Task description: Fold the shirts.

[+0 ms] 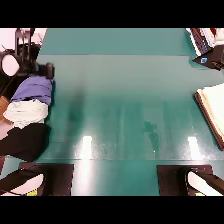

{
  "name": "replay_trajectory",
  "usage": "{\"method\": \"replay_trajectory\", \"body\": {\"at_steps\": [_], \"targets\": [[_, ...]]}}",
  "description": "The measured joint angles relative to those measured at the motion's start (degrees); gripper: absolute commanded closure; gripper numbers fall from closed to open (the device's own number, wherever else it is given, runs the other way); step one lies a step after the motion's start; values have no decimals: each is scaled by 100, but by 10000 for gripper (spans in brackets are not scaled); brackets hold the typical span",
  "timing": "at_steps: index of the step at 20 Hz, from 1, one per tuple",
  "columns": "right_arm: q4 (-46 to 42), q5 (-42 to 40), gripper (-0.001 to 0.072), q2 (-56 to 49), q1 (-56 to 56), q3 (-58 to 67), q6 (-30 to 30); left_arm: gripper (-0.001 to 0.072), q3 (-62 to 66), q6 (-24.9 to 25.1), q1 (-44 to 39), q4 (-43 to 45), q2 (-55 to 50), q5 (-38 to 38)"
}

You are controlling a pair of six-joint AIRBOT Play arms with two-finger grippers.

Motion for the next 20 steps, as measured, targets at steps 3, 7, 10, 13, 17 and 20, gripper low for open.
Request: {"method": "replay_trajectory", "body": {"at_steps": [3, 7, 10, 13, 17, 20], "targets": [[2, 2, 696, 0, 0, 0, 0, 43, -577, -55, 601, 125, -422, 297], [2, 2, 697, 0, 0, 0, 0, 45, -868, -83, 966, 146, -911, 555], [2, 0, 696, 0, 0, 0, 2, 61, -927, -133, 1054, 149, -1047, 710], [2, 0, 696, 0, 0, 0, 2, 588, -951, -188, 1091, 151, -1099, 802], [2, 2, 696, 0, 0, 0, 2, 678, -955, -212, 1104, 149, -1110, 876], [2, -2, 697, 0, 0, 0, 2, 678, -767, -216, 1106, 146, -903, 756]]}}
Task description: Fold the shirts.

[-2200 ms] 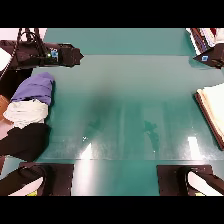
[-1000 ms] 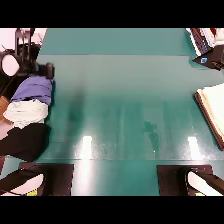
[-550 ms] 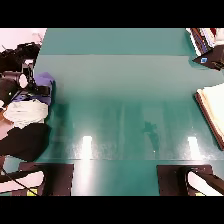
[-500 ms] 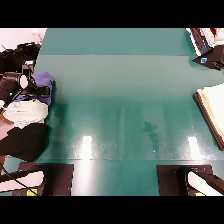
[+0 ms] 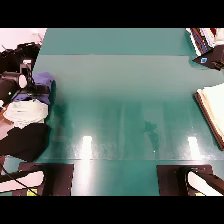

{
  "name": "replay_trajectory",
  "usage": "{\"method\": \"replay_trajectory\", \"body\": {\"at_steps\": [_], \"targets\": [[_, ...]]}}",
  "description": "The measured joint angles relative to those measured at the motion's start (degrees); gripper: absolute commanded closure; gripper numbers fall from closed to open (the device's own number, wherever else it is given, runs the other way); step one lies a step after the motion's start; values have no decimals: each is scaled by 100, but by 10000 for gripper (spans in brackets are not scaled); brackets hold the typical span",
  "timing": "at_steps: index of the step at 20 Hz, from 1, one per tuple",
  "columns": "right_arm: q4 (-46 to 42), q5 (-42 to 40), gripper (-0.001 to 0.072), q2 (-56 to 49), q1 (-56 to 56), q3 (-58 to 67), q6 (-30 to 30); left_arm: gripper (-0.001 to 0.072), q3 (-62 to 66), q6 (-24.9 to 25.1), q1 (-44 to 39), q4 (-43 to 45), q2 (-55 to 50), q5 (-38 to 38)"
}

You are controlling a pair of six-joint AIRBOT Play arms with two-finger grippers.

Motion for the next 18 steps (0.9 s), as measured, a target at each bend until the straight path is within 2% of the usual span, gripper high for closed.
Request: {"method": "replay_trajectory", "body": {"at_steps": [5, 8, 13, 17, 18], "targets": [[374, -186, 697, 4, 0, 4, 0, 679, 1257, 142, -66, -63, 1211, -367], [682, -463, 697, 7, -2, 4, 0, 680, 2310, 354, -415, -101, 1965, -804], [876, -787, 696, 22, -2, 4, 0, 680, 3213, 498, -1801, -173, 2369, -1598], [885, -929, 697, 181, -2, 4, -2, 676, 3029, 404, -3180, -649, 1810, -1930], [850, -964, 697, 251, -2, 4, -2, 645, 2905, 398, -3504, -905, 1580, -1934]]}}
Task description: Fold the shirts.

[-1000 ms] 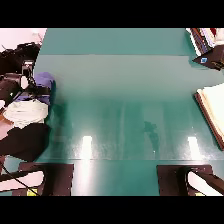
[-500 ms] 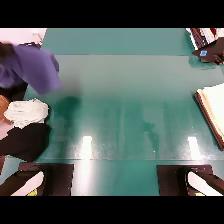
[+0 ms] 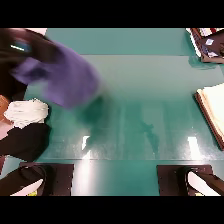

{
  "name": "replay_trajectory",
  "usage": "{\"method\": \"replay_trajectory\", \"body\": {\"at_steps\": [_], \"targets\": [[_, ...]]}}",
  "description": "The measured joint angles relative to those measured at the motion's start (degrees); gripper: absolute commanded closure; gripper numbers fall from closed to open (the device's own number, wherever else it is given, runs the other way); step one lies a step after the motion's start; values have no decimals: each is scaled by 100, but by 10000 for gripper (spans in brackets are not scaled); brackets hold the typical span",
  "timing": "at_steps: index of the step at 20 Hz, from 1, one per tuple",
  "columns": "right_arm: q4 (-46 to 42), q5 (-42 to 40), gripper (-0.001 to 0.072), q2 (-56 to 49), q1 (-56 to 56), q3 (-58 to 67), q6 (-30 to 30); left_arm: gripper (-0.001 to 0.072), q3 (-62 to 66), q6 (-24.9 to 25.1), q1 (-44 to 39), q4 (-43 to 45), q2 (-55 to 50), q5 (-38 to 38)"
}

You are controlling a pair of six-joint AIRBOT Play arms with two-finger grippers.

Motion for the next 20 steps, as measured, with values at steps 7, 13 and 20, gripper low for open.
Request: {"method": "replay_trajectory", "body": {"at_steps": [7, 13, 20], "targets": [[-597, -125, 697, 505, -2, 0, -7, 85, -433, 306, -1008, -1012, -1335, 363], [-817, -133, 697, 638, -2, 0, -9, 85, -1198, 144, -184, -1051, -1539, -26], [-855, -98, 697, 531, -2, 0, -7, 85, -3303, 76, 101, -1976, -1574, 881]]}}
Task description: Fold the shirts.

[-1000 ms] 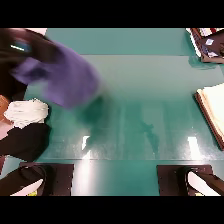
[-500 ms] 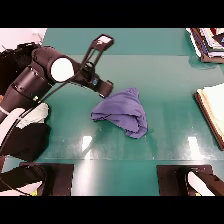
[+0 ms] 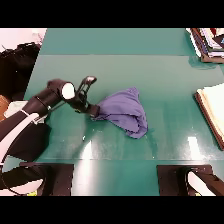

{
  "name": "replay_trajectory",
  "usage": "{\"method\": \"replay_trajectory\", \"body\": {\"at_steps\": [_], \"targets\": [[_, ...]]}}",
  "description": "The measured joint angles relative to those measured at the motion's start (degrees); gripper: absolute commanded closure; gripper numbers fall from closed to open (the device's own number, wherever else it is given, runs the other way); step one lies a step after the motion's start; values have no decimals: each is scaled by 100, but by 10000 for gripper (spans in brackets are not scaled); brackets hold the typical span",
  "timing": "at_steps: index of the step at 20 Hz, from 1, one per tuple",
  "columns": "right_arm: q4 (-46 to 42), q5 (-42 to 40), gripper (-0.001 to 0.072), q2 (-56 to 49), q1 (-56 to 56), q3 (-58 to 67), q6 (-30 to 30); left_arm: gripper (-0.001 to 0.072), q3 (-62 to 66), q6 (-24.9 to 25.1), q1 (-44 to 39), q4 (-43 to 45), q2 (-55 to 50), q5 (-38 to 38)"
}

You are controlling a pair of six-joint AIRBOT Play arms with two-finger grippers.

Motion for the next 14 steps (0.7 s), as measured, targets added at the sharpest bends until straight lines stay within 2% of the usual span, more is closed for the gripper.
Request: {"method": "replay_trajectory", "body": {"at_steps": [2, 3, 4, 5, 7, 10, 11, 12, 13, 14], "targets": [[-2, 4, 697, -13, 0, 0, 0, 87, -302, -17, 20, -138, -15, 393], [-7, 26, 697, -17, 0, -2, 0, 216, -391, -22, 26, -186, -20, 564], [-7, 72, 697, -17, 0, -7, -2, 458, -461, -24, 33, -229, -24, 715], [-9, 140, 697, -17, 0, -42, 0, 667, -514, -26, 31, -254, -31, 844], [-22, 315, 696, 4, 0, -267, 0, 670, -551, -39, 33, -214, -33, 1045], [-258, 538, 696, 133, 50, -1064, 0, 677, -304, -136, 35, 299, -33, 1051], [-402, 605, 670, 192, 107, -1467, 2, 677, -133, -166, 35, 553, -33, 940], [-509, 632, 428, 243, 175, -1882, 4, 677, 44, -181, 35, 798, -33, 837], [-586, 634, 224, 273, 267, -2354, 4, 677, 245, -199, 35, 1034, -31, 737], [-581, 623, 208, 282, 378, -2804, 2, 678, 426, -210, 37, 1220, -31, 654]]}}
